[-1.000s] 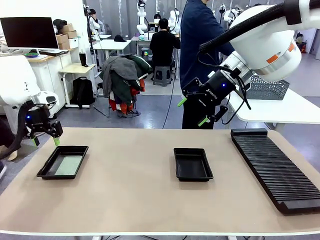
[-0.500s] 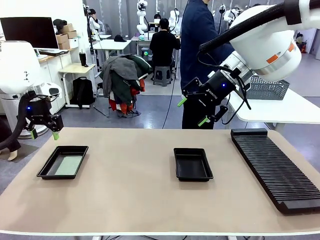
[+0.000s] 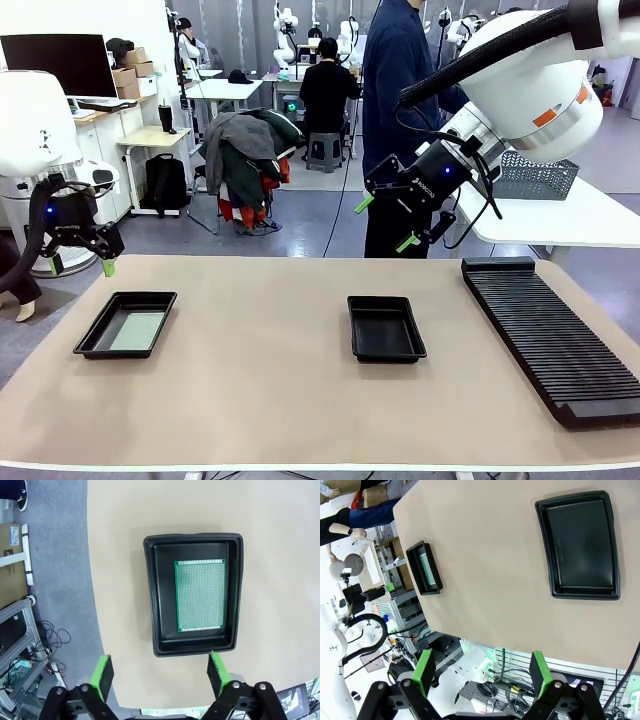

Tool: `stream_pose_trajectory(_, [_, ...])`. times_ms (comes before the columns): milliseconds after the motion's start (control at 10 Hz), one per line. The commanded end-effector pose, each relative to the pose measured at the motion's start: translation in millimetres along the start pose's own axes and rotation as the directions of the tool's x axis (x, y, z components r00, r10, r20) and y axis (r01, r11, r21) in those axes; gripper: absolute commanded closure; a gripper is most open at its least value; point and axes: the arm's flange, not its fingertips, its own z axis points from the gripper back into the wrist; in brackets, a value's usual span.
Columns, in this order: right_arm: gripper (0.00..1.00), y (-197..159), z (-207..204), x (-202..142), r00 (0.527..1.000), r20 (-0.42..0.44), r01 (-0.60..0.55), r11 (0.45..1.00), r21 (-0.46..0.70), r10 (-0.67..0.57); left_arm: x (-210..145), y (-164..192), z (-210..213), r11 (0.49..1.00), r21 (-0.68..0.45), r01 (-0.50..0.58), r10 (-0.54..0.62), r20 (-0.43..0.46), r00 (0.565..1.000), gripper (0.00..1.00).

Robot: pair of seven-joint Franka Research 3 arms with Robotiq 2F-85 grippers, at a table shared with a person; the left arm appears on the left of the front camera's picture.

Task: Inspect and transfer BCBs to ESD trays.
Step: Pick up the ESD tray and place it on the left side of the table, then pick up the Blank PCB from the PCB Rack and place it in the right ESD tray.

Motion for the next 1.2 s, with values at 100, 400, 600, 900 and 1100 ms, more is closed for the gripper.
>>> stream_pose_trajectory(100, [0.0,1,0,0,1.0,0.009,0.007,1.0,-0.01,-0.007,0,0,0,1.0,0.0,0.0,0.0,0.0,1.0,0.0])
stream_pose_trajectory(400, [0.0,1,0,0,1.0,0.009,0.007,1.0,-0.01,-0.007,0,0,0,1.0,0.0,0.0,0.0,0.0,1.0,0.0])
stream_pose_trajectory(600, [0.0,1,0,0,1.0,0.009,0.007,1.0,-0.01,-0.007,0,0,0,1.0,0.0,0.0,0.0,0.0,1.0,0.0])
stream_pose_trajectory(900, [0.0,1,0,0,1.0,0.009,0.007,1.0,-0.01,-0.007,0,0,0,1.0,0.0,0.0,0.0,0.0,1.0,0.0])
stream_pose_trajectory(1100, [0.0,1,0,0,1.0,0.009,0.007,1.0,-0.01,-0.007,0,0,0,1.0,0.0,0.0,0.0,0.0,1.0,0.0])
